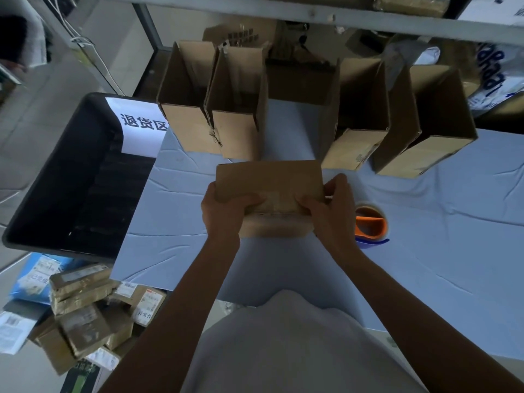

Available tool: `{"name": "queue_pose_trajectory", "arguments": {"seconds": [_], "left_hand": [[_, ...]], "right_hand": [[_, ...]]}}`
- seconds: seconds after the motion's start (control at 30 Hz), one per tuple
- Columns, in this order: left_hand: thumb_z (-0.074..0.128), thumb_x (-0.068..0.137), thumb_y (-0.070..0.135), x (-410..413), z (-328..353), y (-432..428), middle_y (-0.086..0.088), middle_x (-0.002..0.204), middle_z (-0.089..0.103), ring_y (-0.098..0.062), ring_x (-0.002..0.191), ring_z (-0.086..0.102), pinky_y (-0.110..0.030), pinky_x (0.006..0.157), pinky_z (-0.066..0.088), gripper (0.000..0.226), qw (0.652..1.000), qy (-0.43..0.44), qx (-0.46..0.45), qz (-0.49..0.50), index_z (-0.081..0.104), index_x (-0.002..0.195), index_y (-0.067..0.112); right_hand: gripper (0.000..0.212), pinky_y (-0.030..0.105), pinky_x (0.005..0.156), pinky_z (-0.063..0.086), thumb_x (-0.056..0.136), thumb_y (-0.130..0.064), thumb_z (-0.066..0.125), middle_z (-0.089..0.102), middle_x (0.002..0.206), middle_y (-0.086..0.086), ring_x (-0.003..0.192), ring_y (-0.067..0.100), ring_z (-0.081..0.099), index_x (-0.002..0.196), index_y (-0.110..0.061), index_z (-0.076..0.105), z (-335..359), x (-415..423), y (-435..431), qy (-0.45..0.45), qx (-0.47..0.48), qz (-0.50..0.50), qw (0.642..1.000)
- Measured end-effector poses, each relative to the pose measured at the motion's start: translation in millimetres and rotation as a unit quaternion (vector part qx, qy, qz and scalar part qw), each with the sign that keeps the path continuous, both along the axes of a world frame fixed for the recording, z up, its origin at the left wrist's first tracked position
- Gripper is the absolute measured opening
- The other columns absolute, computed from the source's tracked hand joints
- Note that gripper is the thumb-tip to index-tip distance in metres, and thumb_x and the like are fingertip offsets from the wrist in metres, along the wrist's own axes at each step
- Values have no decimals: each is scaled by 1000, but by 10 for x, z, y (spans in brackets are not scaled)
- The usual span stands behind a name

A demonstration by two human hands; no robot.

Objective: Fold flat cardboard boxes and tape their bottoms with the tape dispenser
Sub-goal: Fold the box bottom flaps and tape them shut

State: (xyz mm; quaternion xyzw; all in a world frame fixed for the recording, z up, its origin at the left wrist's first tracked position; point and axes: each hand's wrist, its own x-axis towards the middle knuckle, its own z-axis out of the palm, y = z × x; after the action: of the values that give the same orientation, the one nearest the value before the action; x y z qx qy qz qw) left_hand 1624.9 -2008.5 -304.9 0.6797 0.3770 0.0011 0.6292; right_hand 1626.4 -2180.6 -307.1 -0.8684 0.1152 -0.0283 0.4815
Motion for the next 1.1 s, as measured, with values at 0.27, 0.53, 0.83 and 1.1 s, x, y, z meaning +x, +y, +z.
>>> {"name": "queue_pose_trajectory", "arguments": {"seconds": [0.27,0.53,0.83,1.1], "left_hand": [[79,74,28,-260,-74,4,-7,106,65,-19,102,52,-23,86,44,35,772,-348,461,-266,68,103,13],[73,83,18,-216,-201,90,0,91,71,-18,85,62,-28,68,49,3,670,-413,539,-300,75,83,15],[76,65,4,-17,8,15,0,79,73,-17,69,64,-22,67,41,21,699,-391,531,-277,76,81,17],[76,65,3,69,56,147,3,82,74,-16,68,70,-20,49,47,24,720,-370,505,-301,76,80,21]], "right_hand": [[28,35,83,49,89,-21,62,60,118,13,107,22,56,110,-2,67,-196,3,91,-227,-261,146,927],[25,37,69,57,92,-22,59,67,116,8,106,25,64,109,-8,71,-207,31,-186,-367,-276,307,834],[28,32,93,49,93,-20,55,66,116,13,109,27,62,112,-3,68,-174,49,-88,-410,-287,271,822],[21,28,55,54,86,-19,57,74,87,5,73,21,71,85,-12,76,-98,262,97,-422,-238,221,847]]}}
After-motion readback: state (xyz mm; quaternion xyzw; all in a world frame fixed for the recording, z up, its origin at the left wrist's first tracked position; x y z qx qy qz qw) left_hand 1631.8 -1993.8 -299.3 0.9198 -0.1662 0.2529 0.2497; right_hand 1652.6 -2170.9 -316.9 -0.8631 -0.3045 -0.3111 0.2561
